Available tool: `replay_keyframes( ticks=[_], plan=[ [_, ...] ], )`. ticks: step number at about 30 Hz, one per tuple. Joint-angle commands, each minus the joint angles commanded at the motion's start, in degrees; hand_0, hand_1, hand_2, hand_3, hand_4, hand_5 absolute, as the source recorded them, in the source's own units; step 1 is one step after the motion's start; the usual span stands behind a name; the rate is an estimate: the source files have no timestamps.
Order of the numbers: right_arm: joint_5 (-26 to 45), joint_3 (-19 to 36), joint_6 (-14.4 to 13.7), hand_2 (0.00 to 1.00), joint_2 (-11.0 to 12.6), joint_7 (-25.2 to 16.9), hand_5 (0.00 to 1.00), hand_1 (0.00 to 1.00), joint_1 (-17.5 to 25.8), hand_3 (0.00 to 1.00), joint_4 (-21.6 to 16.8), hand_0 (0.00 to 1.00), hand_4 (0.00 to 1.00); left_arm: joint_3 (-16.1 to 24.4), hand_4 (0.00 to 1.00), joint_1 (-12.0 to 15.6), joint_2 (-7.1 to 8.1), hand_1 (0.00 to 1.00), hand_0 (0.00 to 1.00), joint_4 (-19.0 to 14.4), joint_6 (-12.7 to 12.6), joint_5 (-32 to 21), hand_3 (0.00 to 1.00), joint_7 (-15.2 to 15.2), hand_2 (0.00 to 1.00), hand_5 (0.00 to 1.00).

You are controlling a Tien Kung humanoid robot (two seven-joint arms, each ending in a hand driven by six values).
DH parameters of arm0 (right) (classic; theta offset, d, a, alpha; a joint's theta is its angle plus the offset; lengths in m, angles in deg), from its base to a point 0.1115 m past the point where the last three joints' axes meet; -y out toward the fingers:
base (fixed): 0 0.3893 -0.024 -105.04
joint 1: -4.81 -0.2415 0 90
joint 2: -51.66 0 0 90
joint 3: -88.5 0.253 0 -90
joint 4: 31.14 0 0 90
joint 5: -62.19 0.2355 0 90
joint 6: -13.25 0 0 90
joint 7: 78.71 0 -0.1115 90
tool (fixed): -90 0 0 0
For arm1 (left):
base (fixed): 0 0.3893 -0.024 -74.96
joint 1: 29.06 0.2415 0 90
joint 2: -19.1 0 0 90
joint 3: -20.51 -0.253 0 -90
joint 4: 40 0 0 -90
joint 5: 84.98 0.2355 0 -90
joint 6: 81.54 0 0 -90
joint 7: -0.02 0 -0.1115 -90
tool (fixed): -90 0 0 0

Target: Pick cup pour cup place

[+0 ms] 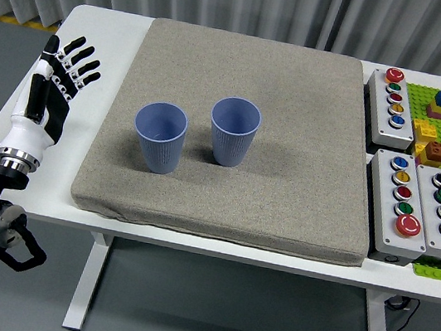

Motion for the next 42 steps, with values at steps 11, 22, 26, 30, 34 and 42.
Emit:
replay_keyframes(
  ticks=[11, 22, 26, 30, 34, 42],
  plan=[
    [-0.7, 0.5, 0.1, 0.507, 0.1, 0.0, 0.002, 0.600, 0.0, 0.575, 0.0, 0.642, 0.002, -0.3, 0.907, 7.8, 3.32, 0.791, 0.779, -5.3, -2.4, 4.5, 0.899, -0.5, 0.869, 0.998],
    [-0.8, 0.4, 0.2, 0.507, 0.0, 0.1, 0.002, 0.600, -0.1, 0.574, 0.0, 0.642, 0.002, -2.5, 0.946, 9.6, 5.36, 0.899, 0.885, -6.9, -1.5, 22.2, 0.998, 3.4, 0.998, 0.316],
    [-0.6, 0.2, 0.1, 0.507, -0.1, 0.1, 0.002, 0.599, -0.1, 0.575, -0.1, 0.642, 0.002, -4.0, 0.923, 9.1, 5.10, 0.930, 0.920, -5.7, -1.1, 27.2, 0.998, 4.5, 0.998, 0.186],
    [-0.6, 0.2, 0.1, 0.507, -0.1, 0.2, 0.002, 0.599, -0.1, 0.575, -0.1, 0.642, 0.002, -5.5, 0.923, 8.8, 4.97, 0.930, 0.920, -4.7, -0.2, 28.1, 0.998, 5.0, 0.998, 0.186],
    [-0.3, 0.1, 0.0, 0.507, -0.2, 0.2, 0.002, 0.599, 0.0, 0.574, -0.1, 0.641, 0.002, -6.8, 0.918, 8.3, 4.97, 0.947, 0.936, -3.8, 0.5, 28.5, 0.998, 5.3, 0.998, 0.167],
    [0.2, -0.1, -0.1, 0.507, -0.2, 0.2, 0.002, 0.599, -0.1, 0.574, -0.1, 0.641, 0.002, -9.5, 0.925, 4.8, 3.77, 0.948, 0.937, 1.2, 0.5, 28.0, 0.998, 4.9, 0.998, 0.188]
  ],
)
